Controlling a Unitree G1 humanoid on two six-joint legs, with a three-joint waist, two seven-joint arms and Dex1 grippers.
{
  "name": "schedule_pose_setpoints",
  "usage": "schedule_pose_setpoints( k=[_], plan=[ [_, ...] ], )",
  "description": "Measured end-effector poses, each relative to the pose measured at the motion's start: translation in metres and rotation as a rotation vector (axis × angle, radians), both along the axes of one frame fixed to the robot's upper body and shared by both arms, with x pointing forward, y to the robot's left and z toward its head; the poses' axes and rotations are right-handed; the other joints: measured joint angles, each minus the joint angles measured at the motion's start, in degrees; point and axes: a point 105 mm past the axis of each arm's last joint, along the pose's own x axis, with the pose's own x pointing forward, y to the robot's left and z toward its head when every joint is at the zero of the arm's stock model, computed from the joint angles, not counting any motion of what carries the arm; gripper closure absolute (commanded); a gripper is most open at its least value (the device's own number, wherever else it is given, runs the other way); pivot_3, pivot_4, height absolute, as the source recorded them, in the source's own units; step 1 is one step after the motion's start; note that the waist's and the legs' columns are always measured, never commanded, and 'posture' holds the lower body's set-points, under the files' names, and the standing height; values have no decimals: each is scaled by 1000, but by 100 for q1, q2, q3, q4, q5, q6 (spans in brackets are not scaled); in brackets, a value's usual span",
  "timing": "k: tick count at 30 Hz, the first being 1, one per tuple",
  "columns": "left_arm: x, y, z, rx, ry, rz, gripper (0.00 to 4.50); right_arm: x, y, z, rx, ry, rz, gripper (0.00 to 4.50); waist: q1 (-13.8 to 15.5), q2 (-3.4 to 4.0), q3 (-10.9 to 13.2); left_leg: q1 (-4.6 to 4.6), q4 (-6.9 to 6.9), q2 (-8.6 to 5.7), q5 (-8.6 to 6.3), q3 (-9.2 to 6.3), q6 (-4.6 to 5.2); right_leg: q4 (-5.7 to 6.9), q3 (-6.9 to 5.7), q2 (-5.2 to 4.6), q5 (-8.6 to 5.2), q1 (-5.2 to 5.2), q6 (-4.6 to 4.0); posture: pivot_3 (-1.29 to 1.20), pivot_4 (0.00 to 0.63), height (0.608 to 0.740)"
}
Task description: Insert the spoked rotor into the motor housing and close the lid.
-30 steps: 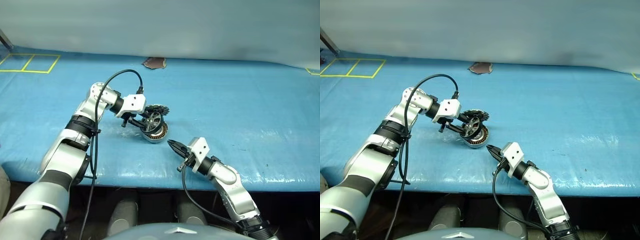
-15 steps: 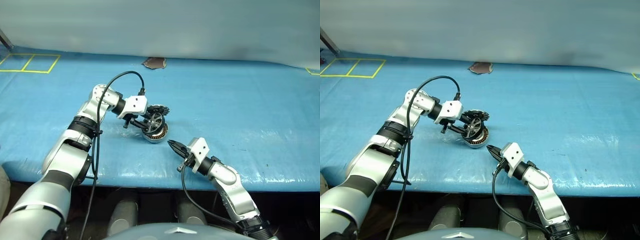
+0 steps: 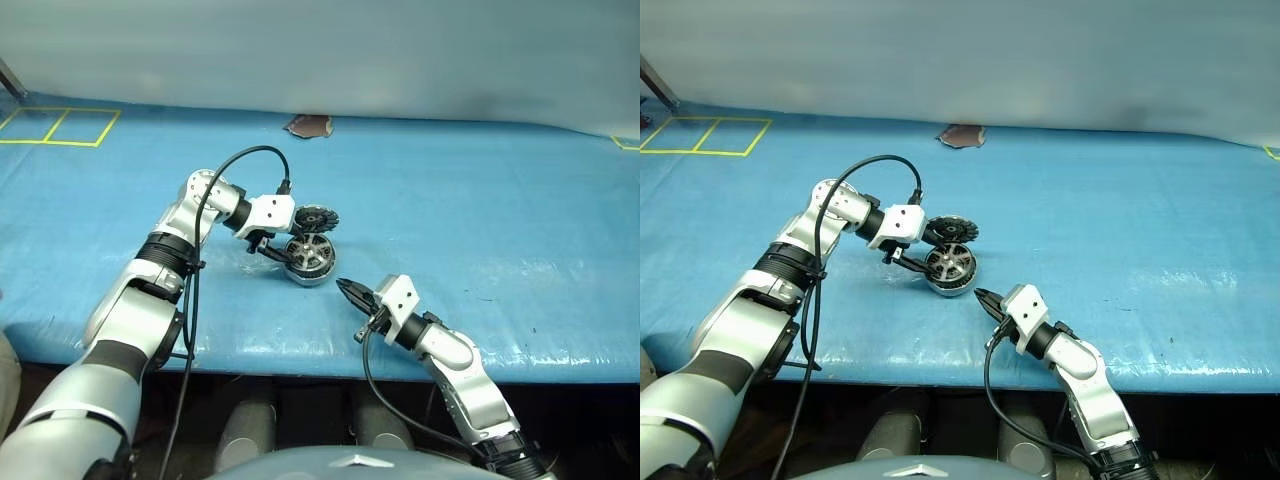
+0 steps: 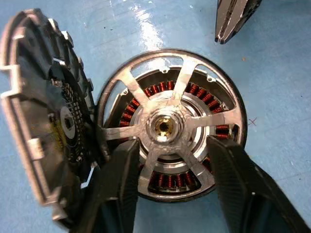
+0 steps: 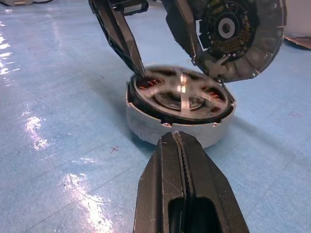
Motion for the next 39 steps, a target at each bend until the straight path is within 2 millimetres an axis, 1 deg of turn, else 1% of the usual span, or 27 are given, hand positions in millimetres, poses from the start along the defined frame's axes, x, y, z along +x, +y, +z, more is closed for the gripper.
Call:
schedule_pose_setpoints(
  k=[11,18,20,23,26,28,30,32,35,37,39],
  plan=[
    [-1,-2,3,-47,29,11,1178,1,-1,0,-3,0,-8,4500,-5,0,0,0,0,0,0,0,0,0,0,0,0,-1,0,0,150,740],
    [-9,5,3,-107,76,30,1178,6,-6,2,-3,-8,-42,4500,-20,0,0,0,-2,1,0,0,0,0,1,0,0,-3,-1,0,150,740],
    [-13,8,3,-123,90,35,1178,12,-8,4,-8,-12,-74,4500,-18,0,0,0,-1,1,0,0,0,2,1,0,0,-4,-1,0,150,740],
    [-19,14,4,-155,93,54,1178,26,-14,8,-24,-21,-146,4500,-15,1,0,3,0,2,0,0,0,4,2,0,1,-2,-2,0,150,740],
    [-25,20,1,-172,102,76,1178,35,-21,10,-34,-22,-197,4500,-5,2,-1,3,-1,1,0,0,0,5,3,0,0,-4,-3,0,150,740],
    [-28,23,-3,-179,114,99,1178,39,-22,13,-39,-26,-203,4500,-6,2,-1,3,-1,1,0,0,0,6,3,0,0,-4,-3,0,150,740],
    [-30,25,-4,-212,131,124,1178,43,-21,17,-39,-37,-200,4500,-5,2,-1,2,-1,1,0,0,0,6,3,0,0,-5,-3,0,150,740],
    [-32,26,0,-251,141,140,1178,48,-20,24,-31,-59,-197,4500,-7,2,-1,3,0,1,0,0,0,6,3,0,0,-3,-3,0,150,740],
    [-36,31,4,-282,127,163,1178,59,-20,42,-1,-107,-199,4500,-25,4,-1,8,-2,2,0,2,0,6,5,0,0,-3,-3,0,150,740],
    [-40,38,-3,-270,128,195,1178,68,-18,60,30,-143,-189,4500,-40,5,-2,11,-5,3,0,3,0,6,5,0,0,-3,-4,0,150,740],
    [-42,43,-16,-268,124,239,1178,79,-12,77,46,-183,-156,4500,-56,5,-2,14,-7,3,0,4,0,8,7,1,1,-4,-5,0,150,740]
  ],
)
